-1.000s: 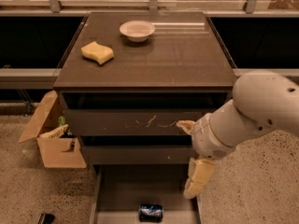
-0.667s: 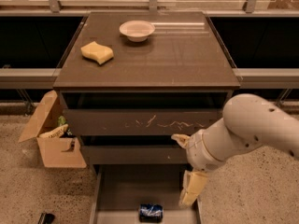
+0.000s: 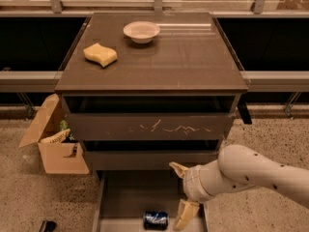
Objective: Pick pepsi can from bottom drawer and place on counter
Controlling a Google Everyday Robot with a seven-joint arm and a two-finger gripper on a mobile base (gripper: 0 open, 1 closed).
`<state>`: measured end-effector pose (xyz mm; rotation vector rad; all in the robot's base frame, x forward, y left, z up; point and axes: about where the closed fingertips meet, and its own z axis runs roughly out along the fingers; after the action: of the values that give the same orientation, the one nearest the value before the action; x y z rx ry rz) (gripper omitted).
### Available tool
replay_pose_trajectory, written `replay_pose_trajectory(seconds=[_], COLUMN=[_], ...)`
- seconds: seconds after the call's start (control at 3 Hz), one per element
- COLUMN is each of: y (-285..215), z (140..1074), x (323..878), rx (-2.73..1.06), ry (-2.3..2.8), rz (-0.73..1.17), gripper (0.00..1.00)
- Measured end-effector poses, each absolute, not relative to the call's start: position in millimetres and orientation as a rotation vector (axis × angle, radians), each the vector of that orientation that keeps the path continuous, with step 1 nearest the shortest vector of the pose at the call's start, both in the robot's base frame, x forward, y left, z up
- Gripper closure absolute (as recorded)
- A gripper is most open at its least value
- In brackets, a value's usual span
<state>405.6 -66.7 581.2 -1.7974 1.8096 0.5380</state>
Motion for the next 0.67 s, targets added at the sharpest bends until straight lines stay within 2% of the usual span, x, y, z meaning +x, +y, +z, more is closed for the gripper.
replay_pose_trajectory(seconds=[0.33,0.67], y=[-55.7,-55.7], z=[540.9,540.9], x=[417.0,417.0], rx=[-1.737,-1.737], ry=[1.792,1.792], rz=[0.538,0.538], gripper=[0.00,0.00])
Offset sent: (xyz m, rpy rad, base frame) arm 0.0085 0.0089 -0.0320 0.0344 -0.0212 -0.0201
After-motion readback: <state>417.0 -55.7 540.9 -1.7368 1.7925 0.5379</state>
